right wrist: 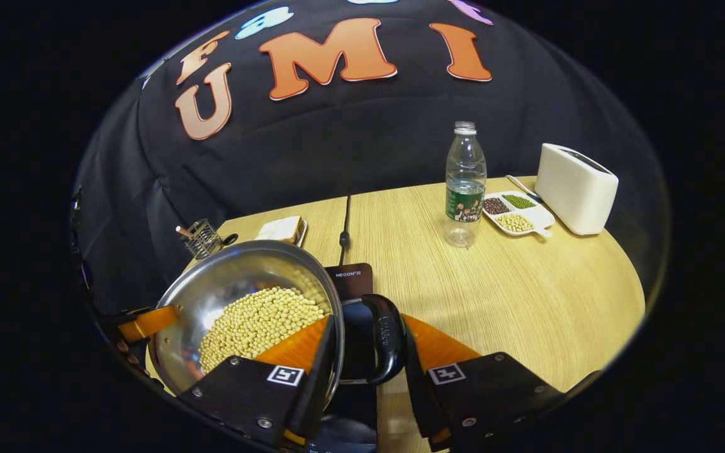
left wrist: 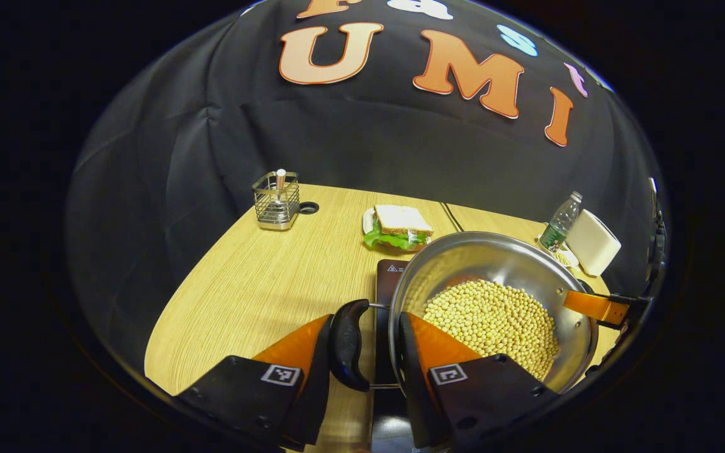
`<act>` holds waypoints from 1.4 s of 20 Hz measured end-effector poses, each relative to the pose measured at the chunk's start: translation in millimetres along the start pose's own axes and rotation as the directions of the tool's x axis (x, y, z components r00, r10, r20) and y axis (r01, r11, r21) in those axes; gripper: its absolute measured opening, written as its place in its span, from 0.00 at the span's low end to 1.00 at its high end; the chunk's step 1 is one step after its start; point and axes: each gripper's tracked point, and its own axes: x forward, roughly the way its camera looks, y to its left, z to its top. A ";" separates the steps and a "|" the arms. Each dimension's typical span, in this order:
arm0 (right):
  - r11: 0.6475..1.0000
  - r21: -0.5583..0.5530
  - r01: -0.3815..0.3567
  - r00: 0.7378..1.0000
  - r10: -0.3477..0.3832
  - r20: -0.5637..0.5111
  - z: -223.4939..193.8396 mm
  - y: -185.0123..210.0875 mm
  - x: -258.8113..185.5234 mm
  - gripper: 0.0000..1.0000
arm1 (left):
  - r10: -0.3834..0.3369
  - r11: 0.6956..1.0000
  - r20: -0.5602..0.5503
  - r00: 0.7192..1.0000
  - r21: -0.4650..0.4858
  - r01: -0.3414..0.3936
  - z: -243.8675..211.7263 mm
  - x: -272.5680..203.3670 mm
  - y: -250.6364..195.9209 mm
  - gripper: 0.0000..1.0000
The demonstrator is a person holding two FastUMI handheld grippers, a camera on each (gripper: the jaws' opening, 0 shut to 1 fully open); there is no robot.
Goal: First push the handle of the pot to place it horizontally, then grasp the pot with both hands and set it on the induction cooktop.
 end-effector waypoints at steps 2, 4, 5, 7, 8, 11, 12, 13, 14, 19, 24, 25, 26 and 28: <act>1.000 0.009 -0.011 0.998 0.010 0.058 16.5 1.5 -7.4 0.63 | 0.040 0.999 0.048 0.998 0.031 -0.041 11.9 -5.1 5.3 0.65; 0.999 0.001 -0.034 0.995 0.033 0.098 32.8 3.7 -21.9 0.75 | 0.071 0.997 0.120 0.990 0.034 -0.075 34.8 -19.6 10.0 0.87; 0.999 -0.011 -0.035 0.993 0.036 0.114 39.7 0.8 -30.0 0.80 | 0.085 0.995 0.161 0.983 0.036 -0.092 48.0 -30.1 9.8 0.96; 0.999 -0.038 -0.032 0.984 0.038 0.175 62.9 -8.4 -48.9 0.91 | 0.090 0.995 0.240 0.967 0.030 -0.100 72.8 -52.2 3.4 0.98; 0.998 -0.050 -0.033 0.977 0.043 0.211 76.8 -13.4 -60.0 0.93 | 0.087 0.995 0.282 0.955 0.024 -0.098 88.4 -65.1 -2.4 0.98; 0.998 -0.067 -0.010 0.951 0.030 0.308 118.3 -37.7 -99.3 0.93 | 0.087 0.995 0.413 0.906 0.013 -0.101 136.2 -114.1 -18.0 0.98; 0.997 -0.071 0.009 0.939 0.016 0.344 134.5 -48.4 -114.2 0.93 | 0.085 0.995 0.459 0.885 0.012 -0.102 155.3 -130.3 -23.6 0.98; 0.997 -0.077 0.026 0.926 0.005 0.377 150.2 -58.9 -129.8 0.93 | 0.093 0.994 0.496 0.863 0.008 -0.111 171.0 -148.8 -27.7 0.98; 0.996 -0.078 0.035 0.915 0.000 0.404 164.6 -68.6 -145.5 0.94 | 0.104 0.992 0.528 0.843 0.002 -0.124 186.6 -164.6 -29.4 0.99; 0.980 -0.112 0.165 0.830 -0.076 0.552 217.8 -125.7 -231.1 0.93 | 0.091 0.995 0.606 0.790 -0.079 -0.054 225.5 -237.8 -46.0 0.99; 0.982 -0.099 0.159 0.802 -0.070 0.593 235.4 -155.0 -290.3 0.93 | 0.111 0.991 0.671 0.733 -0.129 -0.033 249.9 -319.2 -32.4 0.99; 0.982 -0.091 0.165 0.795 -0.078 0.602 238.4 -162.7 -299.9 0.93 | 0.115 0.991 0.698 0.706 -0.131 -0.032 260.7 -338.3 -30.4 0.96; 0.981 -0.086 0.172 0.790 -0.085 0.607 241.6 -169.0 -307.4 0.93 | 0.137 0.989 0.728 0.671 -0.140 -0.050 270.3 -360.0 -21.4 0.99; 0.981 -0.080 0.176 0.781 -0.090 0.618 246.9 -178.0 -323.9 0.93 | 0.199 0.980 0.766 0.611 -0.162 -0.115 284.6 -388.2 -4.4 0.97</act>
